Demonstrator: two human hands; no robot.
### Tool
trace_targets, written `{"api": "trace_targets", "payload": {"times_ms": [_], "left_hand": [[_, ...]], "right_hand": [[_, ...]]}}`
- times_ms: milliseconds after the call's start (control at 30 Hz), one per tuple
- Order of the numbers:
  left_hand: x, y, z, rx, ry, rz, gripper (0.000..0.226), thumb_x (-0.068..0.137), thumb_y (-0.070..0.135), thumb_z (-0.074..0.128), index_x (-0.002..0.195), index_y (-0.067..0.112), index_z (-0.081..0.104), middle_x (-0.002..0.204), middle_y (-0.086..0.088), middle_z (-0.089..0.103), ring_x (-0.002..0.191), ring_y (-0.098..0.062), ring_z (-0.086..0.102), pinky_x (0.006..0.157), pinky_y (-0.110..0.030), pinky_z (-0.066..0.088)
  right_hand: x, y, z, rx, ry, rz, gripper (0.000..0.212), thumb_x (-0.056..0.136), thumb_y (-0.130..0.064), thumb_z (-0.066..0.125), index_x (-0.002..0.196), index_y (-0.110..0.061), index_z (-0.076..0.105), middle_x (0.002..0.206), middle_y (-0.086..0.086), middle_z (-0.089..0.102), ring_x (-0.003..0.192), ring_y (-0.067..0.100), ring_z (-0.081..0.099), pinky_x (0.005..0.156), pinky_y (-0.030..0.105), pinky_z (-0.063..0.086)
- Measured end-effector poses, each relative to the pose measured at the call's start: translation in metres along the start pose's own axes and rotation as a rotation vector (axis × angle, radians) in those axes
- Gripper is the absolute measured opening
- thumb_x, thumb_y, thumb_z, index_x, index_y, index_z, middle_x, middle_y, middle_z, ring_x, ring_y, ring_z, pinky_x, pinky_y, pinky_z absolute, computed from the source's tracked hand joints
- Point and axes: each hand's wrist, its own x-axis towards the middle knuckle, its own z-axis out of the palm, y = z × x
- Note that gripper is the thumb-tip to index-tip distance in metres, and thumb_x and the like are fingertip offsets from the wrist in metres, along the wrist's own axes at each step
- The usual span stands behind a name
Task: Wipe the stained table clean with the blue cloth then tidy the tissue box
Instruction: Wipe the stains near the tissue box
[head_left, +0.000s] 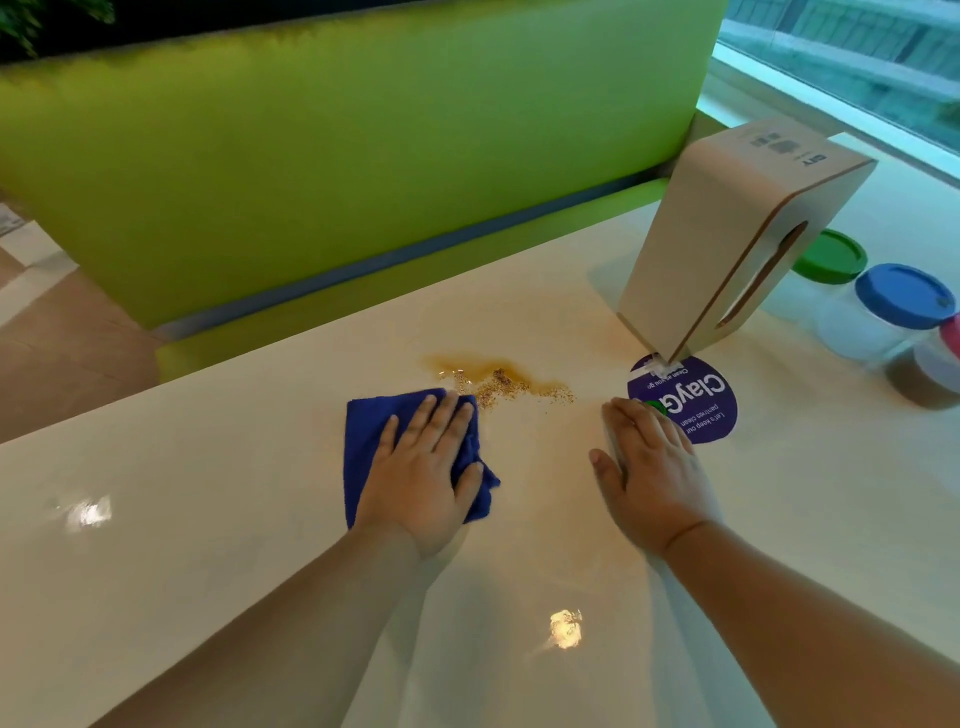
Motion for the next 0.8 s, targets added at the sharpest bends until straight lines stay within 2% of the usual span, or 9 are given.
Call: {"api": "trace_targets", "payload": {"times_ms": [100, 300, 467, 567, 700, 800], "left_hand": [[0.008, 0.010, 0.000, 0.013, 0.021, -0.120, 0.063, 0.093, 0.053, 0.011, 0.150, 0.029, -0.005, 0.157, 0.013, -0.012, 0.145, -0.009, -0.012, 0.119, -0.041, -0.005], [0.001, 0.017, 0.004, 0.014, -0.086, 0.133, 0.066, 0.087, 0.057, 0.004, 0.148, 0.034, -0.008, 0.155, 0.020, -0.016, 0.143, -0.005, -0.016, 0.119, -0.040, -0.007], [0.013, 0.015, 0.003, 0.009, -0.001, -0.049, 0.072, 0.082, 0.058, -0.003, 0.149, 0.034, -0.004, 0.156, 0.018, -0.013, 0.144, -0.006, -0.013, 0.118, -0.039, -0.005], [0.010, 0.024, 0.003, -0.004, -0.036, 0.006, 0.075, 0.079, 0.059, -0.005, 0.149, 0.032, -0.006, 0.156, 0.017, -0.013, 0.144, -0.007, -0.015, 0.118, -0.042, -0.006], [0.007, 0.010, -0.001, 0.011, -0.049, 0.117, 0.070, 0.084, 0.059, 0.004, 0.149, 0.034, 0.006, 0.158, 0.011, -0.008, 0.145, -0.011, -0.005, 0.120, -0.039, 0.000], [0.017, 0.002, -0.003, -0.005, 0.053, -0.022, 0.061, 0.091, 0.054, 0.019, 0.148, 0.033, 0.018, 0.157, 0.005, 0.006, 0.144, -0.016, 0.008, 0.119, -0.038, 0.005]], "right_hand": [[-0.001, 0.001, -0.001, -0.011, 0.010, -0.002, 0.058, 0.095, -0.047, 0.035, 0.143, -0.015, 0.040, 0.145, 0.000, 0.042, 0.134, 0.021, 0.034, 0.113, 0.036, 0.022], [-0.002, -0.002, -0.004, -0.016, 0.010, 0.004, 0.056, 0.096, -0.044, 0.043, 0.145, -0.016, 0.037, 0.146, 0.001, 0.041, 0.135, 0.022, 0.034, 0.112, 0.036, 0.021], [-0.002, -0.002, -0.003, -0.025, 0.009, -0.002, 0.056, 0.097, -0.044, 0.039, 0.145, -0.016, 0.037, 0.146, 0.000, 0.042, 0.135, 0.020, 0.033, 0.113, 0.034, 0.020], [-0.001, -0.001, -0.003, -0.025, 0.013, 0.005, 0.056, 0.097, -0.045, 0.039, 0.145, -0.017, 0.037, 0.146, -0.001, 0.041, 0.135, 0.020, 0.033, 0.113, 0.034, 0.019], [-0.001, -0.001, -0.002, -0.020, 0.031, -0.008, 0.055, 0.096, -0.044, 0.039, 0.143, -0.015, 0.041, 0.143, 0.001, 0.045, 0.133, 0.021, 0.037, 0.112, 0.037, 0.025], [-0.002, -0.003, -0.003, -0.015, 0.040, -0.003, 0.054, 0.096, -0.043, 0.044, 0.142, -0.015, 0.042, 0.142, 0.001, 0.046, 0.132, 0.021, 0.038, 0.111, 0.036, 0.024]]}}
